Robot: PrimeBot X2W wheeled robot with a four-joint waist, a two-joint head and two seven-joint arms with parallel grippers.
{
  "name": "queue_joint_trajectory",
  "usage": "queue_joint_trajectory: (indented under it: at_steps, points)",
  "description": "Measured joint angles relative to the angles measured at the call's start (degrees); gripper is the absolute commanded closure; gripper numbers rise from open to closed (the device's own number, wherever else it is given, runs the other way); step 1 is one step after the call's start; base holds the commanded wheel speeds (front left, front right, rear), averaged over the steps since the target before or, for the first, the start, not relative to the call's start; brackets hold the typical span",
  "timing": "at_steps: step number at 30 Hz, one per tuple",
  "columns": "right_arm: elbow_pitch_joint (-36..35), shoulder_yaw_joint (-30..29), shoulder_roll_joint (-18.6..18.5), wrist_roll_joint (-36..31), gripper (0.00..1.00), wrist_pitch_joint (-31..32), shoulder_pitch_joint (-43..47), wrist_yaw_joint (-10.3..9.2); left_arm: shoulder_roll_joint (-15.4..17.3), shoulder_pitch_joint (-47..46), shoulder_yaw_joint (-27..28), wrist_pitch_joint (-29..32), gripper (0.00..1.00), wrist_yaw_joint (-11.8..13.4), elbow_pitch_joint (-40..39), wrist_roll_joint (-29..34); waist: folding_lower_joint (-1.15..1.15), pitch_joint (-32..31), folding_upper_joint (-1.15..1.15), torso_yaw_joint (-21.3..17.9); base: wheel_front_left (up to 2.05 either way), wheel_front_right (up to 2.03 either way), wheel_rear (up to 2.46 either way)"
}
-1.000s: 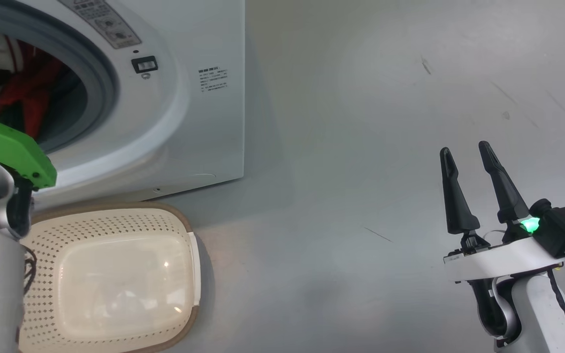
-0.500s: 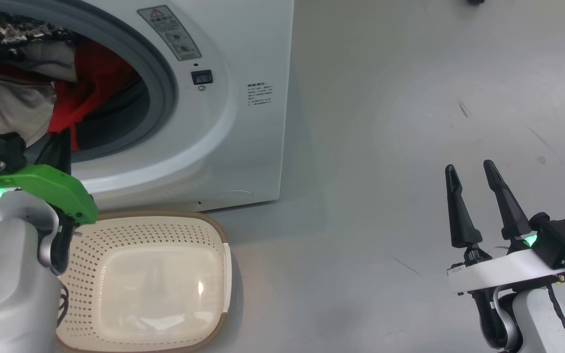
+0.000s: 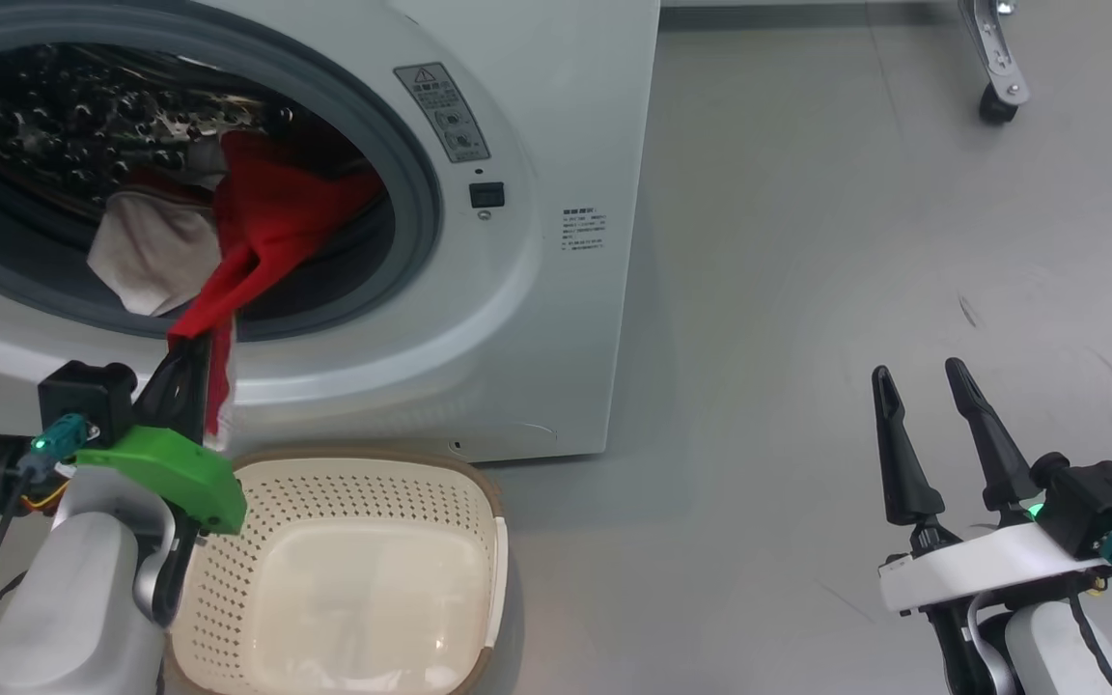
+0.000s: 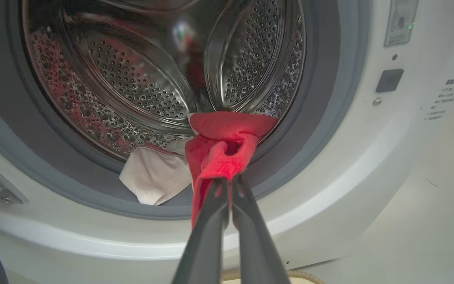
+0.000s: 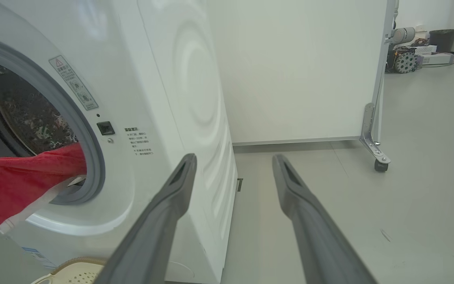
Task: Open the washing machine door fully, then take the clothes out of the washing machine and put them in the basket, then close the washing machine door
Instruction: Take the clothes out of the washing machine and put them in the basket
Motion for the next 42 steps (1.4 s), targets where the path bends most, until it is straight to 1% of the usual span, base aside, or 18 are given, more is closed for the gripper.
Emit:
queue_joint_trajectory:
  at_steps: [8, 14, 21, 24, 27, 31, 37, 42]
  points:
    - [0.2, 0.0, 0.1, 0.4, 0.0, 0.0, 1.7, 0.0, -0.2, 2.3, -0.1, -1.8, 1.0, 0.0, -4.0, 0.0, 0.0, -3.0, 0.0, 2.0, 0.0, 0.0, 0.0]
    - [0.2, 0.1, 0.2, 0.5, 0.0, 0.0, 2.3, 0.0, -0.4, 3.8, -0.1, -2.6, 1.0, 0.0, -8.4, 0.7, 0.0, -4.9, 0.0, 3.4, 0.0, 0.0, 0.0]
    - [0.2, 1.0, 0.1, 0.5, 0.0, 0.0, 2.9, 0.0, -0.5, 4.2, 3.1, -3.1, 1.0, 0.1, -15.5, 0.7, 0.0, -6.0, 0.0, 4.1, 0.0, 0.0, 0.0]
    - [0.2, 1.1, 0.1, 0.5, 0.0, 0.0, 3.0, 0.0, -0.5, 4.3, 4.4, -3.1, 1.0, 1.4, -19.0, 1.2, 0.0, -6.3, 0.0, 4.2, 0.0, 0.0, 0.0]
    - [0.2, 1.2, 0.1, 0.5, 0.0, 0.0, 3.0, 0.0, -0.6, 4.3, 6.4, -3.1, 1.0, 2.0, -23.7, 1.7, 0.0, -6.5, 0.0, 4.1, 0.0, 0.0, 0.0]
    - [0.2, 1.5, 0.0, 0.5, 0.0, 0.0, 3.1, 0.0, -0.9, 4.3, 8.0, -3.1, 1.0, 2.1, -29.5, 3.1, 0.0, -6.6, 0.0, 3.9, 0.0, 0.0, 0.0]
    - [0.2, 1.7, 0.0, 0.5, 0.0, 0.0, 3.1, 0.0, -1.3, 6.4, 7.3, -3.3, 1.0, 2.0, -30.8, 4.1, 0.0, -6.7, 0.0, 3.2, 0.0, 0.0, 0.0]
    - [0.1, 1.9, -0.1, 0.5, 0.0, 0.0, 3.2, 0.0, -1.3, 10.4, 4.9, -3.3, 1.0, 1.9, -29.6, 4.2, 0.0, -6.7, 0.0, 2.6, 0.0, 0.0, 0.0]
